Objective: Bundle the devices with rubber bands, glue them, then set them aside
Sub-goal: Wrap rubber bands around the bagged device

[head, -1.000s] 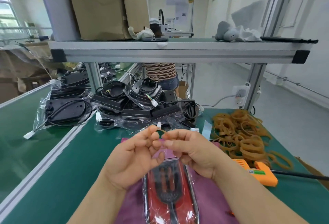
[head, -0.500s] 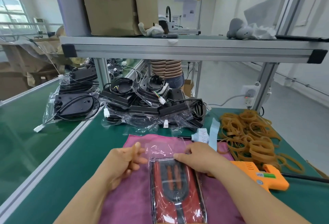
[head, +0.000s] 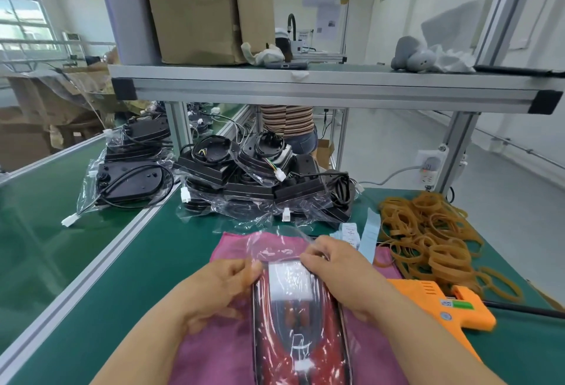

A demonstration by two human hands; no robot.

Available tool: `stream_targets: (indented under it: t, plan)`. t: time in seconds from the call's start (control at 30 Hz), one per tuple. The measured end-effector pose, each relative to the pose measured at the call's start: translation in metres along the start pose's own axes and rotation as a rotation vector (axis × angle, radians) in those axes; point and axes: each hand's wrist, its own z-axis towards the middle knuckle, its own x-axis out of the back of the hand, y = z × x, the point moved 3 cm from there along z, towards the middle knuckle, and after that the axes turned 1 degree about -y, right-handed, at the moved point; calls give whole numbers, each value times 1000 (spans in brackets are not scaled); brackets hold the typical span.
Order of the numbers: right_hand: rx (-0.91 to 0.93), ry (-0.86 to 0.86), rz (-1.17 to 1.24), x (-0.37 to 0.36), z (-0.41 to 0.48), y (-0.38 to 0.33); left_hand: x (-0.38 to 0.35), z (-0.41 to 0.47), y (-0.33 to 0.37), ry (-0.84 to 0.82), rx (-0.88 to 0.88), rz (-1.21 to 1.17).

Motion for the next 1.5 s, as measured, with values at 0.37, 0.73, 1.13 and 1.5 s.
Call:
stream_targets:
  t: [0.37,0.73,1.13,1.5]
  plan:
    - [320,106,141,29,-38,-43,3,-25,55,63,-341,19]
    - [450,139,154,28,-54,-40,-3,-32,67,-29,-350,349]
    - [55,236,703,73,-42,-57,-6,-36,62,-3,-322,315]
    - [740,-195,-902,23,-43,-135,-15,-40,73,-148,-417,321]
